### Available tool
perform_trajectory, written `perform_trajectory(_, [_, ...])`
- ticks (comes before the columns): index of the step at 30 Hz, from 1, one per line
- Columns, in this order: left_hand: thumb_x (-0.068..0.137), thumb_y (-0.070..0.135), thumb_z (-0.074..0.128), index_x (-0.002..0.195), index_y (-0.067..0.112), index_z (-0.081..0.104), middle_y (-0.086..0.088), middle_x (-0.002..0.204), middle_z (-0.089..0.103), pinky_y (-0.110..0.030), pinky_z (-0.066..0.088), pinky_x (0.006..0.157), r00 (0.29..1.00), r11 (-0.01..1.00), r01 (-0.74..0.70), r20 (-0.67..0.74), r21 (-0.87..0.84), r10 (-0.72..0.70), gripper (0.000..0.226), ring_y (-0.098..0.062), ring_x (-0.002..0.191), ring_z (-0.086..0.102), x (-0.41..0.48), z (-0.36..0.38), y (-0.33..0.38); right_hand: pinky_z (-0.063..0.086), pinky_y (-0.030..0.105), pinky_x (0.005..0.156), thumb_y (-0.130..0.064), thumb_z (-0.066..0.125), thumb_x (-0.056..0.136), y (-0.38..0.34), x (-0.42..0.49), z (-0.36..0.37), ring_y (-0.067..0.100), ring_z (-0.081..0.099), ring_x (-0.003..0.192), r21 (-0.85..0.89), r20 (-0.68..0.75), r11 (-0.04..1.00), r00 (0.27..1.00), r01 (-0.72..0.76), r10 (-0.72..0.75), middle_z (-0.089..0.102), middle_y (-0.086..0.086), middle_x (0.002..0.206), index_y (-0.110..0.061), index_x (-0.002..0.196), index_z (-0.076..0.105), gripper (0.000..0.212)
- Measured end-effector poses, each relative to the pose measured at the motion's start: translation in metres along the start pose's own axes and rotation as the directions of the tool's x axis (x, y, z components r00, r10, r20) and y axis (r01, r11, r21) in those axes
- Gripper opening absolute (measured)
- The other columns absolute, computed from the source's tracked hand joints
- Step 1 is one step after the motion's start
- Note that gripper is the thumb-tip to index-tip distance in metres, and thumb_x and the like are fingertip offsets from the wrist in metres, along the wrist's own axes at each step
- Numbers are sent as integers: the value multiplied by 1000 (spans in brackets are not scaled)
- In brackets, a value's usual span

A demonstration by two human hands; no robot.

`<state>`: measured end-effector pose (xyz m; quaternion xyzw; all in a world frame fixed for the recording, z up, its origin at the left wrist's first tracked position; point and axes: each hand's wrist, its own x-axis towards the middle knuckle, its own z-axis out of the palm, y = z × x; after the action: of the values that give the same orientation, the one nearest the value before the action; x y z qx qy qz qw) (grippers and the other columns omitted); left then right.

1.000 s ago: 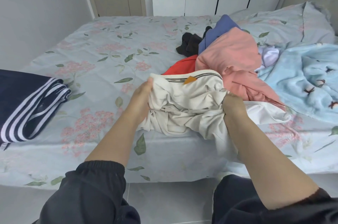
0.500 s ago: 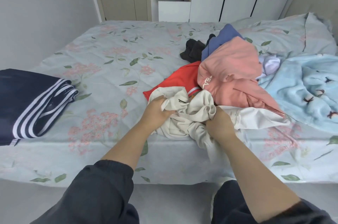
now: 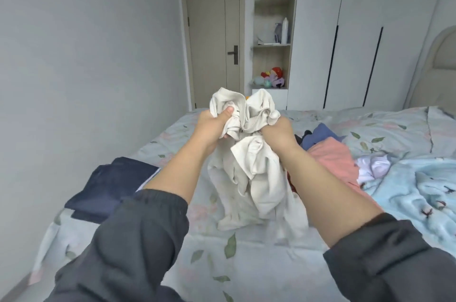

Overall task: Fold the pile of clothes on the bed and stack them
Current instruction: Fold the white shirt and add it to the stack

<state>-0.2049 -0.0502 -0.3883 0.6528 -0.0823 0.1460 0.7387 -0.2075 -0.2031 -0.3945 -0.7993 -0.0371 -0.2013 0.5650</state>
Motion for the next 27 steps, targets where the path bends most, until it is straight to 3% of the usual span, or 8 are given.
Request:
perform_trajectory(2, [93,17,61,82,13,63,-1,64,61,-18,36,41,996,996,-85,-19,-19,85,12,-11,48,54,-3,1,56,34,6,41,-3,47,90,-51,2,-10,7,48,63,104,-9,992,998,65,-65,53,-3,72,-14,79,53,17])
perform_trajectory(6, [93,20,62,82,12,64,-2,66,62,-23,39,48,971,967,-240,-6,-89,240,13,-15,53,56,-13,8,156,42,15,53,-8,56,88,-140,1,-43,14,55,72,290,-20,945,989,148,-148,58,-3,76,-18,84,56,10])
perform_trajectory(9, [95,19,59,86,10,62,1,60,63,-21,42,42,937,927,-341,20,-157,348,13,-12,49,57,-18,11,212,38,14,44,0,52,85,-192,-4,-73,10,51,56,460,28,882,991,103,-130,54,-2,65,-14,81,53,14])
perform_trajectory(13, [98,18,52,90,9,59,1,63,63,-21,47,46,947,895,-307,-11,-322,321,13,-10,51,60,-21,7,253,47,18,48,0,41,92,-224,-12,-111,13,57,44,748,286,657,941,-101,-181,56,4,49,-6,70,51,25])
perform_trajectory(15, [99,19,51,90,10,57,0,63,61,-20,48,47,962,868,-259,-32,-424,271,14,-8,49,57,-21,7,267,54,25,60,-13,47,97,-232,-11,-124,16,66,60,732,338,671,918,-117,-209,65,7,64,-5,82,58,20])
perform_trajectory(19, [100,28,48,87,11,56,1,55,58,-17,49,53,973,785,-158,43,-598,228,23,-6,47,57,-22,19,294,50,19,50,-24,55,95,-249,-4,-141,9,63,55,707,340,703,909,-78,-240,63,-1,55,-12,77,57,22])
perform_trajectory(22, [100,34,46,82,14,56,3,51,58,-19,49,53,966,855,-179,78,-487,246,28,-6,46,57,-24,26,302,48,24,60,-35,68,86,-251,5,-144,10,63,67,426,154,894,963,138,-223,67,-5,67,-16,81,65,20])
perform_trajectory(27, [94,39,56,81,20,59,4,75,62,-21,47,62,916,930,-354,-162,99,366,23,-11,68,60,-8,-2,284,50,36,79,-11,61,85,-230,29,-139,21,61,86,158,-143,903,914,400,-380,66,6,91,-8,95,65,11])
